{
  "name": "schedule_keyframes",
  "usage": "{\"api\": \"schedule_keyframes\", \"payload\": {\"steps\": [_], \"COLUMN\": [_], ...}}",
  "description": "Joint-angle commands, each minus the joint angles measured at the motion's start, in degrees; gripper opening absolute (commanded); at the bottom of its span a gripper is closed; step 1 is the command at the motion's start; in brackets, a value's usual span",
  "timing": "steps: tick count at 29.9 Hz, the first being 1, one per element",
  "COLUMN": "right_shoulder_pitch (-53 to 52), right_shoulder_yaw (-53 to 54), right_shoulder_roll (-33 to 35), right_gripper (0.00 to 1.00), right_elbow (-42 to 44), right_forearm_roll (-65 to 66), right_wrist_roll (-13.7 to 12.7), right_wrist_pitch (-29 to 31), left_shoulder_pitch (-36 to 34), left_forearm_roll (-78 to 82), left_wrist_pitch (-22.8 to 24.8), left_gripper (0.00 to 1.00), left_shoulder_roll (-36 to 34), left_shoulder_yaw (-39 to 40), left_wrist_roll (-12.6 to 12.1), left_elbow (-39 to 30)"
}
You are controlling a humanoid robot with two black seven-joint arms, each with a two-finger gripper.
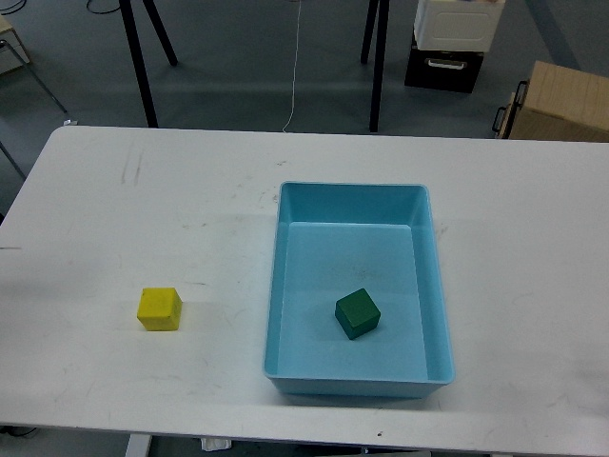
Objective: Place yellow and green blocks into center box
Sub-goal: 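Swing the left gripper over the yellow cube and lower onto it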
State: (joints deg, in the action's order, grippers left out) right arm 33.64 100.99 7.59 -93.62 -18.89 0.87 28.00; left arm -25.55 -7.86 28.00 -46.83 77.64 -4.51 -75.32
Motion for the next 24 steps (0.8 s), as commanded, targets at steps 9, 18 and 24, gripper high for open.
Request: {"api": "schedule_keyframes", "payload": {"steps": [9, 18, 24], "right_shoulder_pitch": [-2.09, -3.05, -3.32], "right_shoulder_yaw": [0.44, 0.18, 0.0], "right_shoulder_roll": [0.06, 0.15, 0.15], "right_gripper": [1.0, 1.0, 1.0], "right_elbow": [0.1, 0.54, 0.63], "right_forearm_roll": [-0.18, -0.09, -0.09], "right_wrist_roll": [0.01, 0.01, -0.08], "right_wrist_pitch": [0.0, 0.0, 0.0], "left_shoulder_pitch": [-40.08, -58.54, -69.0], "left_forearm_roll": [29.9, 46.35, 51.97], "left_wrist_pitch": [0.0, 0.0, 0.0], "left_gripper": [1.0, 1.0, 1.0], "left_shoulder_roll": [0.4, 10.52, 13.69], "left_shoulder_yaw": [-51.06, -78.92, -97.99], "left_wrist_roll": [-0.15, -4.36, -8.94], "left_elbow": [-0.26, -1.14, -5.96]}}
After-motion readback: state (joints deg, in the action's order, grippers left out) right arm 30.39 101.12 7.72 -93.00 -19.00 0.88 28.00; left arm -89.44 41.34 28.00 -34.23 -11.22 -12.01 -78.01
